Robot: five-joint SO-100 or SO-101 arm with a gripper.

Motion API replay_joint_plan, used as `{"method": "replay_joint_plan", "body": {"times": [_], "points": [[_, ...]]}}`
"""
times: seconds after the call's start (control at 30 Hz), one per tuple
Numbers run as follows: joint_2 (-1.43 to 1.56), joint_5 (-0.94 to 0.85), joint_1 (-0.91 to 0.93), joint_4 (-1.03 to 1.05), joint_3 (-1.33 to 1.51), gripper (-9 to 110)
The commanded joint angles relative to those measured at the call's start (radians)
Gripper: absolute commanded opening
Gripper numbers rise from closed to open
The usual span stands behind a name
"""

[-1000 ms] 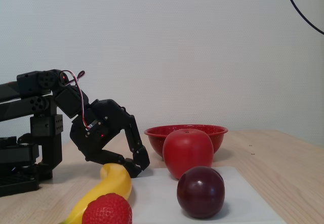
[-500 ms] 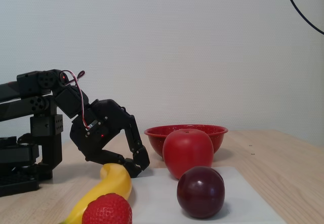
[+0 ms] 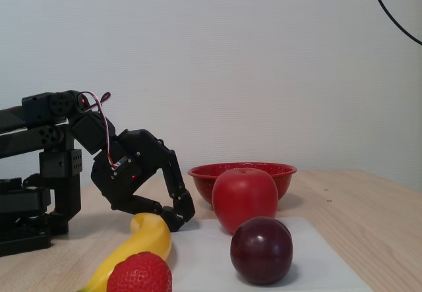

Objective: Grasp the banana and put it in the red bowl.

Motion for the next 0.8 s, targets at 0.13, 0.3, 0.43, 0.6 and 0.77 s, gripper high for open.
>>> {"method": "replay_joint_plan", "body": {"times": [0.13,0.3,0.43,0.6,0.77], "points": [[-0.069,0.06,0.041,-0.035,-0.003,0],[-0.175,0.078,0.043,0.002,-0.129,0],[-0.253,0.072,0.051,0.129,-0.296,0],[-0.319,0.054,0.037,0.325,-0.517,0],[-0.367,0.049,0.011,0.517,-0.701,0]]}}
